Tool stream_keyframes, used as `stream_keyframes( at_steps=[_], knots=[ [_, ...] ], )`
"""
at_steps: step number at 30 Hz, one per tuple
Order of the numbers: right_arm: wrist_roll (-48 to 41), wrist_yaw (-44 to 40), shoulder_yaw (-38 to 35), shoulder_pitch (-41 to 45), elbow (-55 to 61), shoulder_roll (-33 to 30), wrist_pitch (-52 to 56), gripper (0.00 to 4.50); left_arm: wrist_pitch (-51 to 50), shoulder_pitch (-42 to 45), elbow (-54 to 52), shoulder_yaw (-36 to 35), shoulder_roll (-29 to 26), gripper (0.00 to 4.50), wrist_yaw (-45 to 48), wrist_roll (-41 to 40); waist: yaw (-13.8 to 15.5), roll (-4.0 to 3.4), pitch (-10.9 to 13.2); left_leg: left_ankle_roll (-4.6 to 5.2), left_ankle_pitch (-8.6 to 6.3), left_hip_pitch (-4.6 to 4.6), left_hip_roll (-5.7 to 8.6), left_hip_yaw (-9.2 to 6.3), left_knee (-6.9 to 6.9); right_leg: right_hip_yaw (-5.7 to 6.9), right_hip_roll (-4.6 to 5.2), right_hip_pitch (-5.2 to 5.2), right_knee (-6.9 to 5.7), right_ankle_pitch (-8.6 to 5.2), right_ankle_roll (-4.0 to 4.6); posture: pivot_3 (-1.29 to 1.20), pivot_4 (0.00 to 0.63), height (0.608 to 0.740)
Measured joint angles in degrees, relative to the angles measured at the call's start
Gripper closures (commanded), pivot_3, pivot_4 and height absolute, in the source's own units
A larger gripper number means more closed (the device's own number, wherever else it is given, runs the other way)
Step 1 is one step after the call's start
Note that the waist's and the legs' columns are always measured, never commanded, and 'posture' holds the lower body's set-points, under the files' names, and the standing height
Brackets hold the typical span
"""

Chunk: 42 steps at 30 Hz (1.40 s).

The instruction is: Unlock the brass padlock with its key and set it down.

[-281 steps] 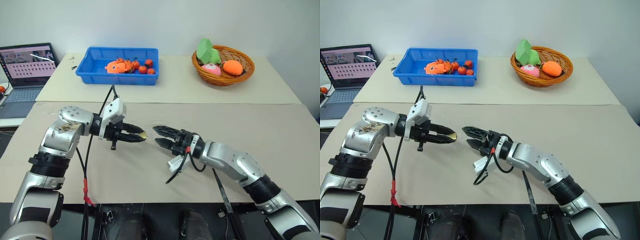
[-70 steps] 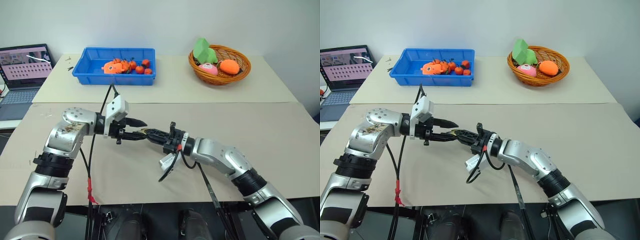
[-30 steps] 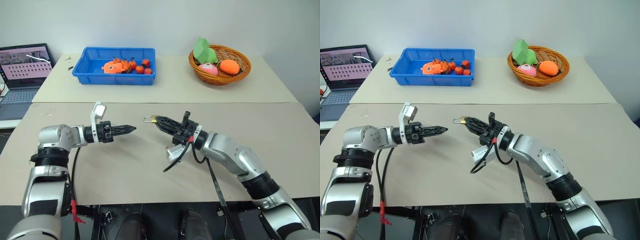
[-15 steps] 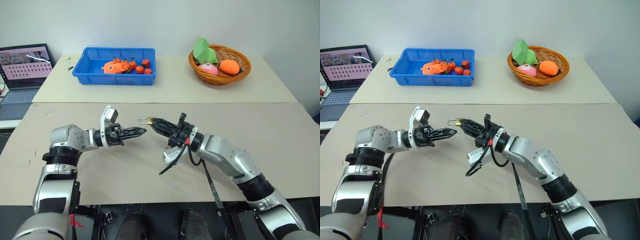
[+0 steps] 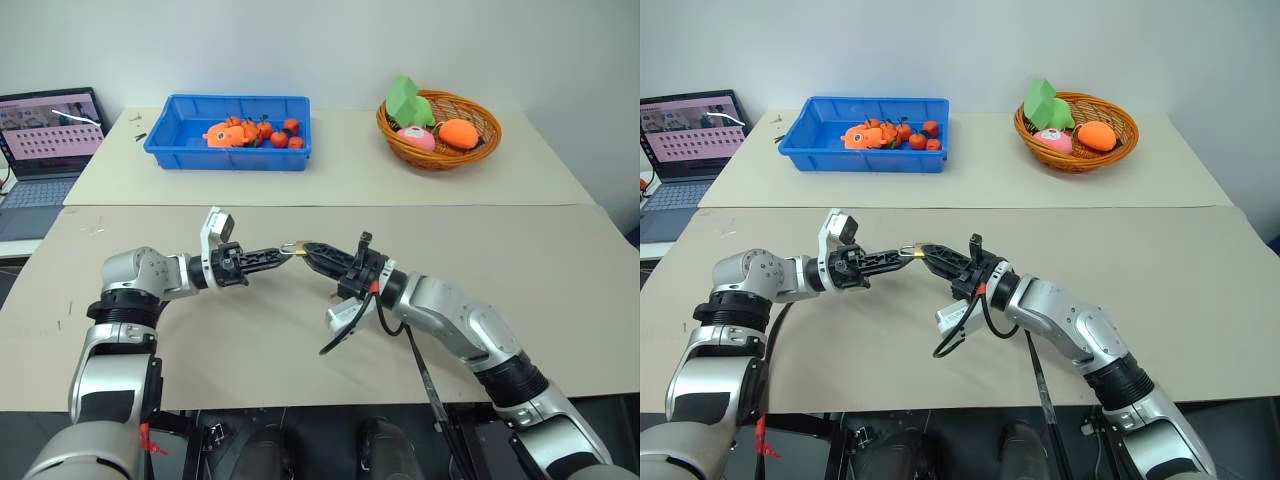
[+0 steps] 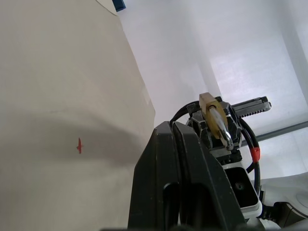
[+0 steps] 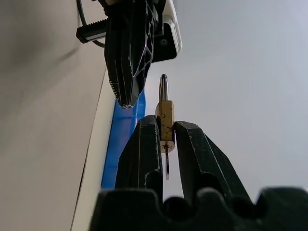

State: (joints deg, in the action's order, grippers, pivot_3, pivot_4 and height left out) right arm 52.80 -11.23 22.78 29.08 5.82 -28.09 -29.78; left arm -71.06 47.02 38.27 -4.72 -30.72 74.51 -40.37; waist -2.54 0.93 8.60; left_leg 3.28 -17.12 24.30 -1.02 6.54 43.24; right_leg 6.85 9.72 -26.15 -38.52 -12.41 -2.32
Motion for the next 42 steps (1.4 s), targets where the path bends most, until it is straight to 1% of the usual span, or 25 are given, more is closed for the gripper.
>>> stream_keyframes(
  at_steps=[4,21,24,28,42],
  knots=[
    [0.07,0.0,1.08,-0.34,-0.27,0.01,-0.14,4.39,0.7,0.25,0.71,-0.06,0.0,4.44,-0.54,0.07,-0.03,0.0,0.0,-0.01,0.0,-0.01,0.0,0.0,0.01,-0.01,0.0,0.0,0.0,0.0,0.0,0.0,0.15,0.684],
    [-0.01,0.0,1.43,1.34,-3.76,0.38,-0.25,4.39,1.75,0.6,1.3,-0.56,-0.01,4.44,-1.8,0.74,-0.06,0.0,0.0,-0.01,0.01,-0.01,-0.01,0.0,0.02,-0.01,0.0,0.0,0.0,0.0,0.0,0.0,0.15,0.684],
    [-0.01,0.02,1.59,1.34,-3.86,0.43,-0.27,4.39,0.35,0.59,0.25,-0.39,-0.2,4.44,-1.3,0.49,-0.05,0.01,0.0,-0.01,0.01,0.0,-0.01,0.0,0.03,-0.01,0.0,0.0,0.0,0.0,0.0,0.0,0.15,0.684],
    [-0.01,0.02,1.63,1.34,-4.16,0.42,-0.31,4.39,-1.82,0.49,-4.44,0.23,-0.81,4.44,0.37,-0.54,0.02,0.01,0.01,-0.01,0.01,0.0,-0.01,-0.02,0.02,0.0,0.0,0.0,0.0,0.0,0.0,0.0,0.15,0.684],
    [-0.03,-0.03,1.65,1.34,-5.03,0.54,-0.27,4.39,-2.38,0.5,-4.87,0.33,-0.82,4.44,0.45,-0.23,-0.01,0.01,0.01,-0.02,0.01,0.0,0.0,-0.01,0.03,0.0,0.0,0.0,0.01,0.0,0.0,0.0,0.15,0.684]
  ],
)
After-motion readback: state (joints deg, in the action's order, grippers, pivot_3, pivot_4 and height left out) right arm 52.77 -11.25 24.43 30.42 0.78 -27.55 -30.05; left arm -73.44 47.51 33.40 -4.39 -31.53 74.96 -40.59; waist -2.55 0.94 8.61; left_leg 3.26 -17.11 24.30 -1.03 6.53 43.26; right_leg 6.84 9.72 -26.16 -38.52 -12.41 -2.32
